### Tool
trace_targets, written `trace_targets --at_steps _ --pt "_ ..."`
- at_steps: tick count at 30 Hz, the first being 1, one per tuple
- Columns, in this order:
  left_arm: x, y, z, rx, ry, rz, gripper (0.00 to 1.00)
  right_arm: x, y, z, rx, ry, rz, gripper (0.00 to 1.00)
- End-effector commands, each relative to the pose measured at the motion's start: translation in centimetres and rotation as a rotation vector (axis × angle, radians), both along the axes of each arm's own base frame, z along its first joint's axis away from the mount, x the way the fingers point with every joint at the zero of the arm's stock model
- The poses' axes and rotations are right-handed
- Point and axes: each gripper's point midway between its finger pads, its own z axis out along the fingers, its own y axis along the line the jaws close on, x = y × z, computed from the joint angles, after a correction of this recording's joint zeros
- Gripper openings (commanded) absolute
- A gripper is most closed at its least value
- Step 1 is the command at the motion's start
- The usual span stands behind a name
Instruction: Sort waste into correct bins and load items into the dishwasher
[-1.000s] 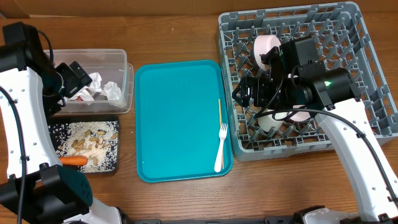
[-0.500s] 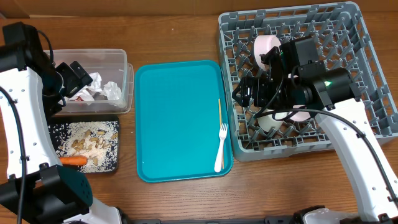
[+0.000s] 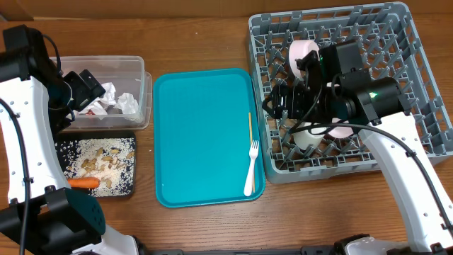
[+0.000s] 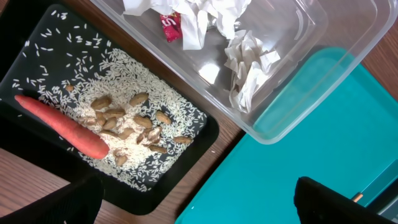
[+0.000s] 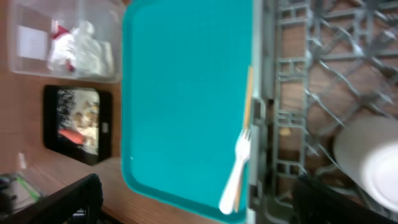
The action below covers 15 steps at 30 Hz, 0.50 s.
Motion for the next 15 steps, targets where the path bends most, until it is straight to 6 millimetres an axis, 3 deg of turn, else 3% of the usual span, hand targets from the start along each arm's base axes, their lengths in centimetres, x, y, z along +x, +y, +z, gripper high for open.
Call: trace_targets --at_steps 1,4,8,15 --pt "-0.1 -0.3 -0.1 -0.015 0.001 0.01 1.0 -0.3 1.8 2.4 0.103 -0.039 0.057 1.0" --pt "-0.1 -0.3 -0.1 -0.014 0.001 0.01 1.0 -1.0 2.9 2.4 0.107 -0.037 0.095 0.94" --pt "-0.1 -0.3 -0.1 -0.015 0.001 0.009 1.0 -2.5 6.2 2.2 0.102 -0.034 0.166 0.86" --pt "-0.1 -0.3 -0.1 -0.015 0.001 0.01 1.0 -3.7 8.8 -0.4 -0.064 0.0 0.022 0.86"
